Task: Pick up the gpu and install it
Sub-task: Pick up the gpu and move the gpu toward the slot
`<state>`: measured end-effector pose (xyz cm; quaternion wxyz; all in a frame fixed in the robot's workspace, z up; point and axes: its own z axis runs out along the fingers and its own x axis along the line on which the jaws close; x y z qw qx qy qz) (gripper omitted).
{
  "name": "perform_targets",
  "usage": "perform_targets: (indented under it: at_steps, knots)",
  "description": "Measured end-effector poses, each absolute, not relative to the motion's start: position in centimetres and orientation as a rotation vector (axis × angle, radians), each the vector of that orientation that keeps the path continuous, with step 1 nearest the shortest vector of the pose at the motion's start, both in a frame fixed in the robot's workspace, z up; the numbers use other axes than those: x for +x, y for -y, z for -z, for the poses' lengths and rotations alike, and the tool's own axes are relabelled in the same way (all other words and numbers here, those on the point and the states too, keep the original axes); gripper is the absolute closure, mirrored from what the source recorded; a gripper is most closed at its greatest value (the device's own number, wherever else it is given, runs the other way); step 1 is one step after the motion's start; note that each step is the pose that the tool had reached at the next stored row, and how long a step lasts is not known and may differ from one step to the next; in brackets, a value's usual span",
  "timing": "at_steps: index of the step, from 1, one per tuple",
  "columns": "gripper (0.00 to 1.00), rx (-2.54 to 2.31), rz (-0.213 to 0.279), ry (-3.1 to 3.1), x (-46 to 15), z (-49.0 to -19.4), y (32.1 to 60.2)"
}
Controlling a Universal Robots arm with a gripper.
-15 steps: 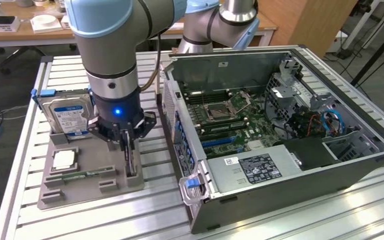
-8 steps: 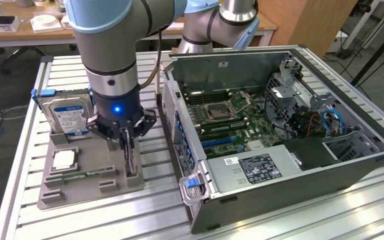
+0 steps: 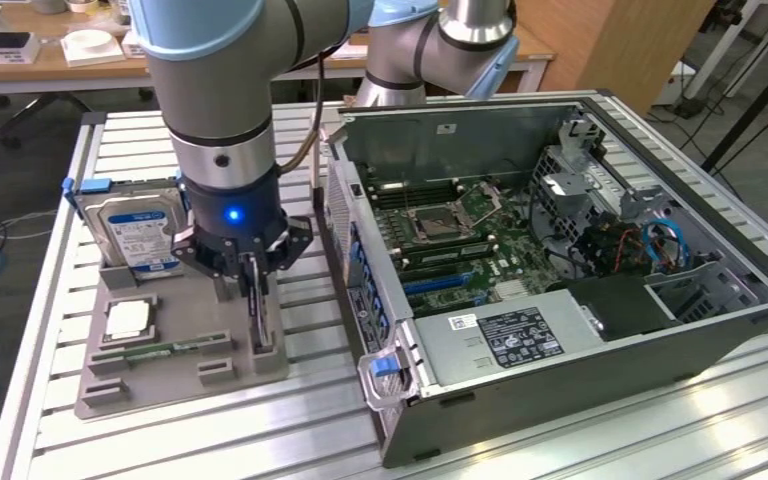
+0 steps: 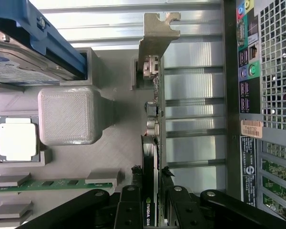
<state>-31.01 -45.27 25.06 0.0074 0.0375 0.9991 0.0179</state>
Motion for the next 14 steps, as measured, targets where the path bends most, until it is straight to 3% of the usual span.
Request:
perform_targets:
  at_steps: [14]
  knots:
    - [0.74,0.117,-0.056,-3.124,-31.01,-25.37,45.27]
